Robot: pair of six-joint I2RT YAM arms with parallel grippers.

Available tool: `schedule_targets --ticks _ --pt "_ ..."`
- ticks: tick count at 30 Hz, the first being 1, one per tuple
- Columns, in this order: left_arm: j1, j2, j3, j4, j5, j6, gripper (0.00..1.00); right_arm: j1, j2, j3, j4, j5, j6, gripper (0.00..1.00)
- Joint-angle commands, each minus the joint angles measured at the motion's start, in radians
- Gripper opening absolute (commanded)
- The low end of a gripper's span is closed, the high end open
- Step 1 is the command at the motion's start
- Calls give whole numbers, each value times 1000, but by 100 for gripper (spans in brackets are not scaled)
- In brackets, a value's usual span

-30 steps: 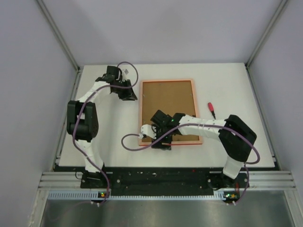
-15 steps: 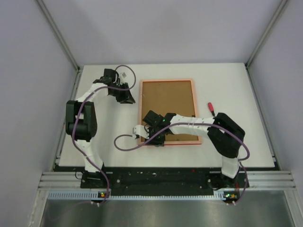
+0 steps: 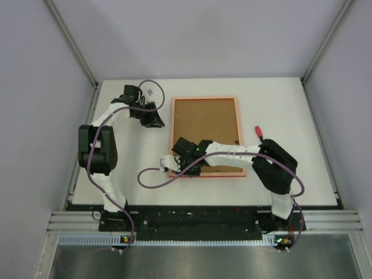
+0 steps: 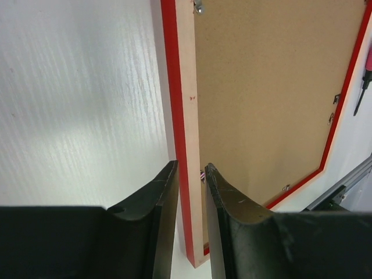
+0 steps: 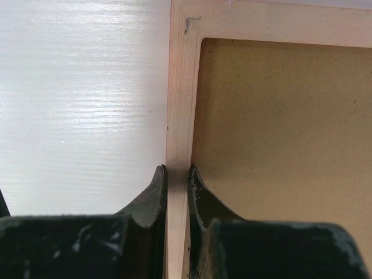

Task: Take the photo out of the frame
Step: Turn over the photo frame at the center of the board.

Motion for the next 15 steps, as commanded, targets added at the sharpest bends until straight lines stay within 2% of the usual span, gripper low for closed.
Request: schedule_targets --ticks 1,7,11,15 --pt "4 -68 -6 32 69 64 33 10 -18 40 -24 -30 -11 0" --pt "7 -162 -39 67 64 230 47 -54 -115 133 -94 -179 23 0" --pt "19 -269 -102 139 69 369 68 -120 -144 228 -174 -292 38 0" --pt "37 -337 -136 161 83 492 74 -165 -164 283 -214 -351 43 0"
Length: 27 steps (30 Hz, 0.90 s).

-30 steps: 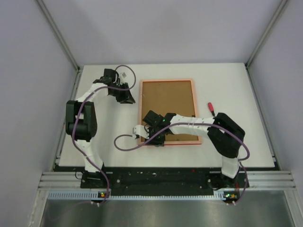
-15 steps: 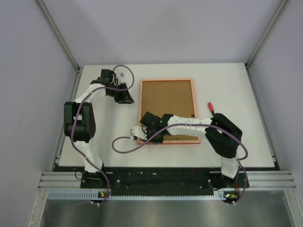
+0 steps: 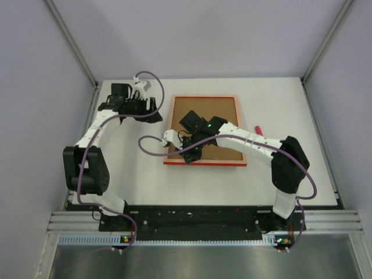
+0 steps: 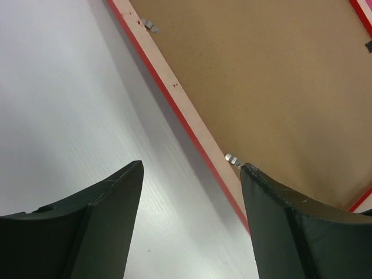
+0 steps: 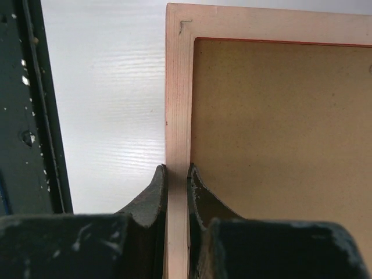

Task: Take the photo out of the frame
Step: Turn over the photo frame at the center of the board.

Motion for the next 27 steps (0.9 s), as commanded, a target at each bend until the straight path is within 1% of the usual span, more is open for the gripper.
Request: schedule_targets --ticks 1,4,7,9,12,14,15,18,20,25,27 --pt "29 -104 -35 87 37 198 75 -49 -100 102 -37 -127 11 0" --pt "55 -137 -70 117 80 239 75 -70 -103 112 -43 -143 13 0" --pt "130 -187 -122 139 226 285 74 -107 -93 126 -46 -182 25 0" --pt "154 -244 -180 150 317 381 73 -129 -82 141 -51 -202 33 0" --pt "157 -351 -272 138 372 535 73 -159 -65 168 -63 -232 39 0" --pt "155 -374 -273 35 394 660 72 -173 -51 186 -71 -254 45 0" --pt "157 -387 -279 0 391 699 71 -179 -45 192 -74 -259 46 0" --pt "154 -452 -331 -131 417 936 71 -192 -27 204 -77 -274 51 0" --pt "144 -486 -346 -224 413 1064 71 -198 -8 223 -82 -285 59 0" --pt "128 -577 -385 -382 350 1296 72 -211 44 269 -86 -334 91 0" --pt "121 -606 -400 -413 327 1353 72 -213 59 283 -86 -344 100 0"
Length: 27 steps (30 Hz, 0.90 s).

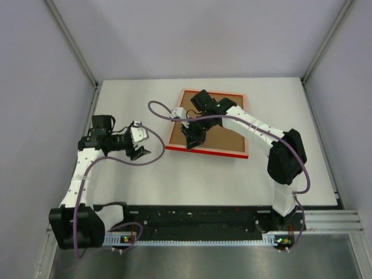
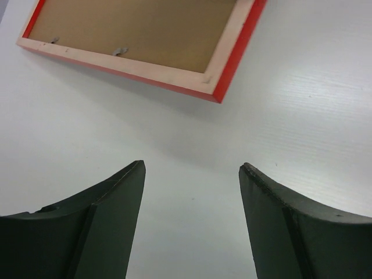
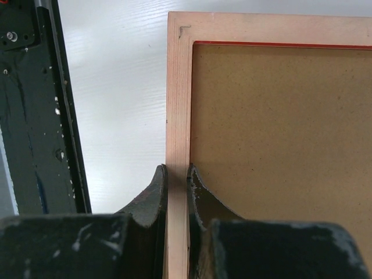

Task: Take the photo out of the frame
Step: Turn over the photo frame at the center of the board.

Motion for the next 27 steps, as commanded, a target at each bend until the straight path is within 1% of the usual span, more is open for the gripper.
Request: schedule_targets --ticks 1,4,6,8,11,14,16,18,19,20,21,24,27 --pt "-14 -80 -30 -159 -27 268 72 -12 18 88 20 -105 40 0" --pt "-33 -106 -45 -109 -63 248 72 -15 45 120 9 -118 52 0" --pt "-50 -114 -47 -22 -101 169 72 -19 67 146 -4 -128 54 0" --pt "-60 -110 -35 63 -171 72 72 -25 93 174 -20 -139 57 0" --pt "-60 -94 10 43 -243 38 72 -35 125 217 -41 -159 63 0" --pt "-60 -126 45 -17 -277 32 77 -48 144 243 -52 -173 67 0" --pt "-60 -171 57 -46 -273 67 80 -52 153 251 -54 -180 69 0" --pt "-62 -159 117 -104 -274 102 83 -52 159 254 -54 -184 69 0" --pt "-65 -148 135 -121 -277 124 90 -52 165 258 -52 -190 69 0" --pt "-65 -146 146 -130 -282 154 93 -54 171 266 -51 -193 70 0" --pt "-94 -152 145 -130 -296 182 93 -52 182 275 -52 -194 75 0" --pt "-132 -177 87 -86 -383 272 93 -51 213 306 -54 -194 84 0" --pt "-181 -231 -22 1 -495 332 94 -52 236 332 -60 -197 90 0"
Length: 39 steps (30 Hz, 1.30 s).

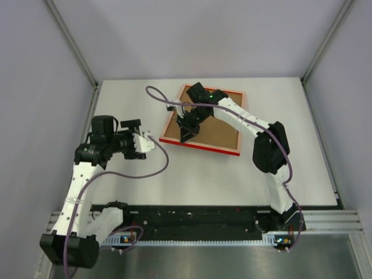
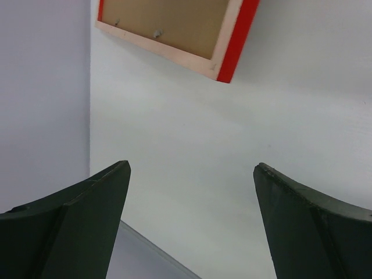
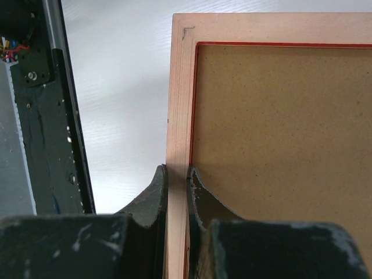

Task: Take the photo out of the frame
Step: Turn over the photo frame at the center of the board.

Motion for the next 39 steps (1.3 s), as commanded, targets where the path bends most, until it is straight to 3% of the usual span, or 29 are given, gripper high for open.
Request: schedule_targets --ticks 1,6,11,15,21,25,29,33,39 --pt "-72 -89 -149 109 -180 150 94 -7 22 89 9 -82 24 0" --pt "-278 -232 -365 393 -333 228 97 -7 34 119 2 -94 33 0" --pt "-457 -93 -366 543 -521 139 97 -7 9 109 1 -98 31 0" --pt "-510 85 -281 599 -584 66 96 -7 -21 94 1 -108 30 0" --pt "-568 151 -283 631 -584 85 97 -7 -63 83 1 -140 36 0" --pt "-571 189 -272 694 -584 72 92 -7 -95 66 1 -144 34 0" --pt "-577 222 -252 711 -584 79 74 -8 -115 45 -1 -148 25 0" --pt "-579 237 -244 725 -616 85 65 -7 -127 34 1 -157 25 0" --pt "-585 238 -258 766 -621 82 4 -7 -139 34 1 -113 19 0"
